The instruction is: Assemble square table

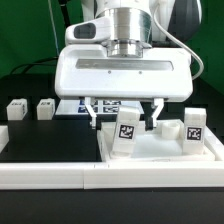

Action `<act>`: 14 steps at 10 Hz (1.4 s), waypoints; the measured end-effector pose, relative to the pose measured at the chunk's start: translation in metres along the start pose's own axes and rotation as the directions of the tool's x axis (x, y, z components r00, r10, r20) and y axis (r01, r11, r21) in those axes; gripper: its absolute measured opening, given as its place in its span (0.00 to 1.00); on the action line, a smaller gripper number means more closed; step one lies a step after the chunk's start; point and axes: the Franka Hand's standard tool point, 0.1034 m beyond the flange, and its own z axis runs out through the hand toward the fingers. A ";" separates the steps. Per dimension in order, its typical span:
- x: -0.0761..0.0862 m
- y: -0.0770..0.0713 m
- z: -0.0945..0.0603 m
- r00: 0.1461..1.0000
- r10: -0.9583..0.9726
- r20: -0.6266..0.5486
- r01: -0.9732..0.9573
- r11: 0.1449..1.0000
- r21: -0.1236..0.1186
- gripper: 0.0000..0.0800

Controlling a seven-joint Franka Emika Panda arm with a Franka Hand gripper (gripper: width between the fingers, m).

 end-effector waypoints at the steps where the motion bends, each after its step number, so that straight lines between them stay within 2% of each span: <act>1: 0.000 0.000 0.000 1.000 0.000 0.000 0.000 1.000 0.000 0.81; 2: -0.001 0.000 0.001 1.000 0.002 0.018 -0.002 1.000 0.005 0.81; 3: 0.006 -0.004 -0.005 0.993 0.011 0.114 -0.016 0.999 0.041 0.81; 4: 0.020 -0.005 -0.013 0.994 0.016 0.106 -0.021 0.999 0.048 0.81; 5: 0.017 -0.007 -0.012 0.989 0.017 0.144 -0.025 0.998 0.058 0.81; 6: 0.010 -0.009 -0.008 0.965 0.018 0.261 -0.041 0.996 0.085 0.81; 7: 0.008 -0.007 -0.003 0.936 0.016 0.350 -0.054 0.993 0.100 0.81; 8: 0.009 -0.004 -0.001 0.922 0.015 0.387 -0.060 0.993 0.105 0.81; 9: 0.003 -0.004 -0.004 0.886 0.005 0.464 -0.068 0.990 0.120 0.81; 11: 0.003 0.006 0.001 0.887 0.011 0.461 -0.071 0.991 0.112 0.81; 13: 0.002 0.005 0.001 0.886 0.020 0.463 -0.079 0.991 0.108 0.81; 14: 0.002 0.005 0.001 0.885 0.035 0.464 -0.093 0.991 0.101 0.66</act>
Offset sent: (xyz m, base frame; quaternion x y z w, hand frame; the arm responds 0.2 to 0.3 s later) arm 0.0117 0.0055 0.0290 0.0137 -0.0746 0.0260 0.9968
